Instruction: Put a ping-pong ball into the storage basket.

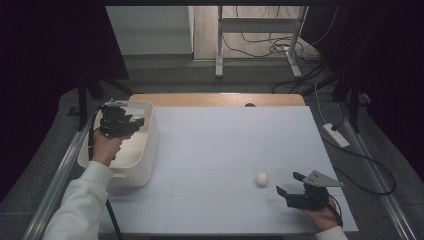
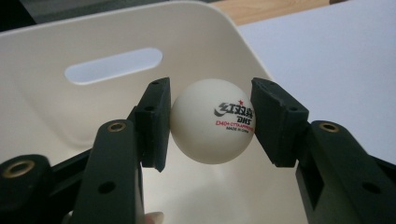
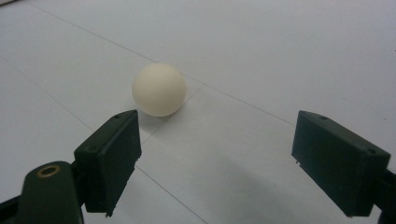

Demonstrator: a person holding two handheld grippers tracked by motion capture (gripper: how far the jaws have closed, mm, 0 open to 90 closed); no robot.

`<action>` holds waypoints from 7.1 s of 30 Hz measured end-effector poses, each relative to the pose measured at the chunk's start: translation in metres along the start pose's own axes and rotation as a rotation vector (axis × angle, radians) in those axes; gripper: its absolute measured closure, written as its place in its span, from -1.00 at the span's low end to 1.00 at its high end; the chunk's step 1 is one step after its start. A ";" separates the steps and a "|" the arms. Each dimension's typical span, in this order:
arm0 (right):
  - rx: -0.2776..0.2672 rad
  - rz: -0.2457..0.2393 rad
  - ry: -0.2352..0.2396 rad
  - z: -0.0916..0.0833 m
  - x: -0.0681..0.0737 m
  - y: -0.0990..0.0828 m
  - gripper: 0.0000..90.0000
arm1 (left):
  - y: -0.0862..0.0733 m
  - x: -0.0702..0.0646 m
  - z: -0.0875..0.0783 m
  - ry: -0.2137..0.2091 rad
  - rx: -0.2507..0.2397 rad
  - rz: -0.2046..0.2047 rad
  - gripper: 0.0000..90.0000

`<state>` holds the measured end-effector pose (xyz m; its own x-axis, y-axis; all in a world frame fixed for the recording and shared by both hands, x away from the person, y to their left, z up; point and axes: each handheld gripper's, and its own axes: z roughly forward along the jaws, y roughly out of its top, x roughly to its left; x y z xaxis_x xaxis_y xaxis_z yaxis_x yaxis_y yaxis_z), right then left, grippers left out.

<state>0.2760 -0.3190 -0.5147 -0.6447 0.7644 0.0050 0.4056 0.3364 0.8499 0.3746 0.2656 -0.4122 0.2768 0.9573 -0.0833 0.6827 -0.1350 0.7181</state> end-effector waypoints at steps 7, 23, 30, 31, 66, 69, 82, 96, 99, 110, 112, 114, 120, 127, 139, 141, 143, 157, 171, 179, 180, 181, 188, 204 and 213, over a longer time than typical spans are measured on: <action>0.001 0.000 0.000 0.000 0.000 0.000 -0.65 | -0.001 0.005 0.002 0.001 0.018 -0.020 0.10; 0.004 -0.001 -0.003 0.000 0.000 0.000 -0.65 | 0.002 0.001 -0.011 -0.043 -0.093 -0.045 -0.68; 0.003 -0.001 0.000 0.000 0.000 0.000 -0.65 | 0.002 -0.006 -0.016 -0.083 -0.118 -0.020 -0.73; 0.003 -0.002 -0.001 0.000 0.000 0.000 -0.65 | 0.002 -0.006 -0.017 -0.089 -0.119 -0.017 -0.73; 0.004 -0.001 -0.004 0.000 0.000 0.000 -0.65 | 0.001 -0.050 -0.033 -0.278 -0.176 0.100 -0.72; 0.002 0.000 -0.002 0.000 0.000 0.000 -0.65 | 0.000 -0.052 -0.032 -0.297 -0.178 0.103 -0.72; -0.001 0.002 -0.005 0.000 -0.001 -0.001 -0.65 | -0.007 -0.069 -0.029 -0.363 -0.174 0.125 -0.72; 0.001 0.005 -0.010 -0.001 -0.001 -0.002 -0.65 | -0.011 -0.089 -0.027 -0.415 -0.193 0.156 -0.71; 0.004 0.004 -0.012 -0.002 -0.001 -0.002 -0.65 | -0.013 -0.094 -0.025 -0.425 -0.189 0.167 -0.71; 0.005 0.003 -0.013 -0.002 -0.001 -0.002 -0.65 | -0.018 -0.108 -0.018 -0.454 -0.175 0.186 -0.71; 0.004 0.001 -0.013 -0.001 -0.001 -0.002 -0.65 | -0.019 -0.112 -0.015 -0.461 -0.168 0.193 -0.71; 0.005 0.001 -0.013 -0.001 -0.001 -0.002 -0.65 | -0.019 -0.115 -0.013 -0.461 -0.159 0.204 -0.72; 0.006 0.002 -0.013 -0.002 -0.001 -0.002 -0.65 | -0.019 -0.121 -0.009 -0.457 -0.142 0.227 -0.73; 0.006 0.001 -0.014 -0.002 -0.001 -0.002 -0.65 | -0.022 -0.129 0.000 -0.472 -0.125 0.230 -0.72; 0.009 0.001 -0.016 -0.001 -0.001 -0.002 -0.65 | -0.025 -0.145 0.014 -0.478 -0.092 0.258 -0.73; 0.008 0.000 -0.014 -0.001 -0.001 -0.002 -0.65 | -0.026 -0.147 0.016 -0.478 -0.087 0.262 -0.74; 0.008 0.000 -0.014 -0.002 -0.001 -0.002 -0.65 | -0.027 -0.148 0.016 -0.478 -0.088 0.263 -0.73; 0.009 -0.002 -0.016 -0.002 -0.001 -0.002 -0.65 | -0.033 -0.161 0.027 -0.493 -0.071 0.278 -0.73; 0.002 0.001 -0.015 -0.002 -0.001 -0.002 -0.65 | -0.033 -0.180 0.042 -0.526 -0.051 0.294 -0.73; 0.000 0.006 -0.017 -0.003 -0.002 -0.002 -0.65 | -0.033 -0.187 0.049 -0.536 -0.037 0.301 -0.72; -0.001 0.006 -0.018 -0.003 -0.002 -0.002 -0.65 | -0.033 -0.188 0.050 -0.538 -0.035 0.302 -0.72; -0.001 0.006 -0.018 -0.003 -0.002 -0.002 -0.65 | -0.033 -0.188 0.050 -0.538 -0.035 0.302 -0.72; -0.004 0.003 -0.019 -0.003 -0.002 -0.002 -0.65 | -0.033 -0.195 0.056 -0.537 -0.028 0.312 -0.72; -0.003 0.002 -0.022 -0.004 -0.002 -0.003 -0.65 | -0.032 -0.210 0.071 -0.538 -0.009 0.336 -0.72; -0.003 -0.001 -0.024 -0.004 -0.002 -0.003 -0.65 | -0.032 -0.215 0.078 -0.546 -0.002 0.334 -0.72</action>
<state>0.2735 -0.3236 -0.5151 -0.6290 0.7774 -0.0082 0.4036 0.3355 0.8512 0.3456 0.0442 -0.4710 0.7793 0.5957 -0.1944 0.4989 -0.4021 0.7677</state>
